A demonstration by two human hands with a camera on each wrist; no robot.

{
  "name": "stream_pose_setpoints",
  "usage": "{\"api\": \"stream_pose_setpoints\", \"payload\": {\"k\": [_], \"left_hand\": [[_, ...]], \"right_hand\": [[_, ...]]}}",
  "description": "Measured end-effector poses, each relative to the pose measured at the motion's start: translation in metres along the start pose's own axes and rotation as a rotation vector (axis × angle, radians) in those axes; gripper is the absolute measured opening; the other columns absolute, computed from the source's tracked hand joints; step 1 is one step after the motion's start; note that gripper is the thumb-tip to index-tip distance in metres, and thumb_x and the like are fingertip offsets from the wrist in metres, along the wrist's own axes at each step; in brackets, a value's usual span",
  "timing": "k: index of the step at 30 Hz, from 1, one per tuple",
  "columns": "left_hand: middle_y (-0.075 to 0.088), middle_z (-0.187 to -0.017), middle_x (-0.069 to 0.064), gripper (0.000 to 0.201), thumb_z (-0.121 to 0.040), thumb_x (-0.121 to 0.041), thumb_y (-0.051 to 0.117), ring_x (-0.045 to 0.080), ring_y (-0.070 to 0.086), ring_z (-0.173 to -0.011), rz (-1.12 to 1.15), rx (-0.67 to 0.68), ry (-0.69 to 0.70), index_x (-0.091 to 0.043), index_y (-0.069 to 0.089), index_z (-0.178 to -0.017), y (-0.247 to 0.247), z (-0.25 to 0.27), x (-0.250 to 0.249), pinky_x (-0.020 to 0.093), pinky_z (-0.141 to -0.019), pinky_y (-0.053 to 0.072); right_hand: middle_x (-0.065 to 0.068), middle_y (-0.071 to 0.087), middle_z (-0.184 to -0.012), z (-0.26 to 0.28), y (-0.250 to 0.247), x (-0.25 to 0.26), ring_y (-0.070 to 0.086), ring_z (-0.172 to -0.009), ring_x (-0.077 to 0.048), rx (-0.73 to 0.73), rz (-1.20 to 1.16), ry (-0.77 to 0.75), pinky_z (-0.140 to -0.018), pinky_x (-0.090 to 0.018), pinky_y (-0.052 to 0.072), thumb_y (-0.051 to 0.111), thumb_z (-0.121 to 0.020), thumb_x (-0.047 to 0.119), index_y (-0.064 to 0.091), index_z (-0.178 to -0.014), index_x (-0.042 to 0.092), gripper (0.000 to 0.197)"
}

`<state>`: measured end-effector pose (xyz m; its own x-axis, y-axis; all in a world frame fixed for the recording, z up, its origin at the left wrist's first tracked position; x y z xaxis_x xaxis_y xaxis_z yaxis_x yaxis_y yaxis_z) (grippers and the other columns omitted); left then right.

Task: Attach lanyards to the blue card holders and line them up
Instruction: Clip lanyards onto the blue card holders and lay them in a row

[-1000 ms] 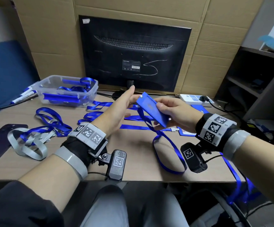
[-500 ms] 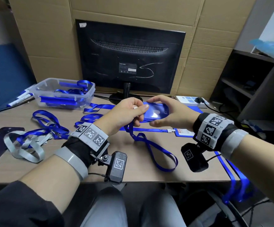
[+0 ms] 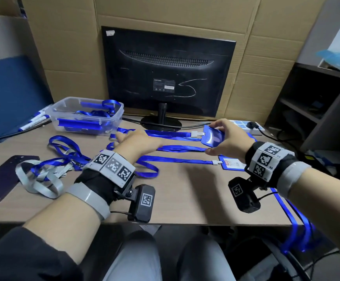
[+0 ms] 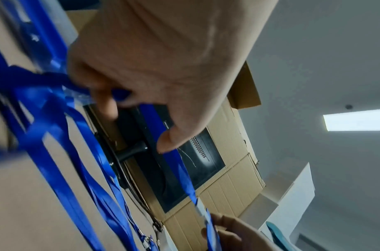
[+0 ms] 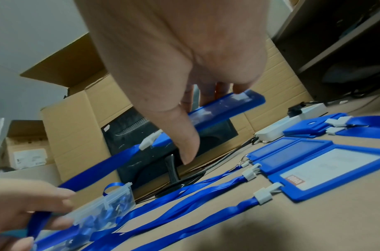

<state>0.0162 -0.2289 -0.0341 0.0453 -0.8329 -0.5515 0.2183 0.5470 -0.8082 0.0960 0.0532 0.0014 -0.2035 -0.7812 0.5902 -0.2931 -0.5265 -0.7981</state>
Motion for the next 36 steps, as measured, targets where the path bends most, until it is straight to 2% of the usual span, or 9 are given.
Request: {"api": "stream_pose_setpoints", "payload": {"k": [2, 4, 8, 12, 16, 20, 27, 31, 36], "left_hand": [[0.047, -0.145, 0.017, 0.065, -0.084, -0.048, 0.066, 0.032, 0.057, -0.117, 0.215, -0.016, 0.000, -0.014, 0.049, -0.137, -0.002, -0.006, -0.002, 0.034, -0.083, 0.045], [0.048, -0.143, 0.016, 0.070, -0.081, -0.043, 0.068, 0.024, 0.068, -0.098, 0.387, -0.044, -0.018, -0.009, 0.046, -0.138, 0.000, -0.010, -0.002, 0.030, -0.068, 0.047], [0.024, -0.153, 0.016, 0.079, -0.086, -0.038, 0.070, 0.033, 0.042, -0.122, 0.325, -0.109, -0.051, -0.005, 0.034, -0.148, 0.008, -0.015, -0.003, 0.038, -0.084, 0.038], [0.020, -0.156, 0.016, 0.074, -0.083, -0.041, 0.068, 0.040, 0.024, -0.141, 0.147, -0.087, -0.091, -0.011, 0.041, -0.145, 0.024, -0.024, 0.000, 0.051, -0.108, 0.031], [0.024, -0.152, 0.019, 0.078, -0.077, -0.041, 0.069, 0.045, 0.022, -0.139, 0.082, -0.039, -0.147, -0.011, 0.041, -0.144, 0.049, -0.038, 0.004, 0.052, -0.114, 0.030], [0.022, -0.156, 0.020, 0.087, -0.077, -0.048, 0.069, 0.047, 0.017, -0.145, 0.062, -0.021, -0.215, -0.011, 0.037, -0.150, 0.060, -0.047, 0.009, 0.056, -0.121, 0.021], [0.022, -0.161, 0.022, 0.078, -0.085, -0.052, 0.055, 0.048, 0.010, -0.151, 0.096, -0.067, -0.322, -0.010, 0.034, -0.147, 0.067, -0.059, 0.028, 0.063, -0.122, 0.012], [0.019, -0.162, 0.023, 0.077, -0.086, -0.051, 0.058, 0.049, 0.008, -0.152, 0.132, -0.084, -0.335, -0.010, 0.030, -0.145, 0.068, -0.058, 0.028, 0.064, -0.122, 0.010], [0.023, -0.156, 0.020, 0.072, -0.082, -0.047, 0.060, 0.049, 0.013, -0.148, 0.121, -0.116, -0.285, -0.011, 0.030, -0.137, 0.067, -0.057, 0.024, 0.065, -0.121, 0.012]], "right_hand": [[0.003, 0.061, -0.124, -0.003, -0.004, -0.006, 0.058, -0.116, -0.027, -0.034, 0.069, 0.015, -0.093, -0.044, 0.055, 0.095, -0.049, 0.028, 0.051, -0.120, 0.040, 0.084], [0.002, 0.060, -0.126, -0.006, -0.008, -0.017, 0.057, -0.117, -0.025, -0.041, 0.103, 0.022, -0.093, -0.035, 0.051, 0.096, -0.057, 0.018, 0.054, -0.129, 0.029, 0.084], [0.000, 0.059, -0.122, -0.008, -0.011, -0.038, 0.057, -0.110, -0.024, -0.001, 0.205, 0.037, -0.083, -0.027, 0.042, 0.095, -0.063, 0.012, 0.056, -0.131, 0.022, 0.080], [-0.002, 0.059, -0.125, -0.009, -0.002, -0.064, 0.056, -0.102, -0.023, 0.101, 0.322, 0.082, -0.079, -0.024, 0.038, 0.094, -0.064, 0.016, 0.056, -0.132, 0.023, 0.079], [-0.002, 0.059, -0.124, -0.011, 0.007, -0.088, 0.056, -0.098, -0.022, 0.183, 0.398, 0.142, -0.074, -0.025, 0.041, 0.093, -0.063, 0.014, 0.056, -0.130, 0.027, 0.077], [-0.003, 0.058, -0.123, -0.016, 0.017, -0.100, 0.069, -0.083, -0.030, 0.239, 0.388, 0.203, -0.057, -0.042, 0.063, 0.084, -0.063, 0.000, 0.056, -0.117, 0.033, 0.070], [0.005, 0.056, -0.122, -0.025, 0.023, -0.112, 0.065, -0.094, -0.026, 0.320, 0.478, 0.268, -0.049, -0.023, 0.044, 0.083, -0.067, 0.003, 0.055, -0.123, 0.035, 0.071], [0.005, 0.061, -0.128, -0.026, 0.027, -0.118, 0.068, -0.094, -0.023, 0.330, 0.459, 0.296, -0.058, -0.024, 0.051, 0.080, -0.063, 0.004, 0.058, -0.118, 0.039, 0.069], [0.003, 0.059, -0.127, -0.023, 0.025, -0.119, 0.069, -0.096, -0.024, 0.305, 0.367, 0.340, -0.072, -0.045, 0.065, 0.080, -0.061, 0.006, 0.062, -0.118, 0.038, 0.069]]}}
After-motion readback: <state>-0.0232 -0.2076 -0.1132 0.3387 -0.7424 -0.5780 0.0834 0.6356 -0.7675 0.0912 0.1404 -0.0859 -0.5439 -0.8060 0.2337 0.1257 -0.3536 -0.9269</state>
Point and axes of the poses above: each hand's wrist, its own z-axis away from the middle knuckle, its own y-axis out of the palm, x = y × z, the point moved 10 cm from there along -z, towards the middle knuckle
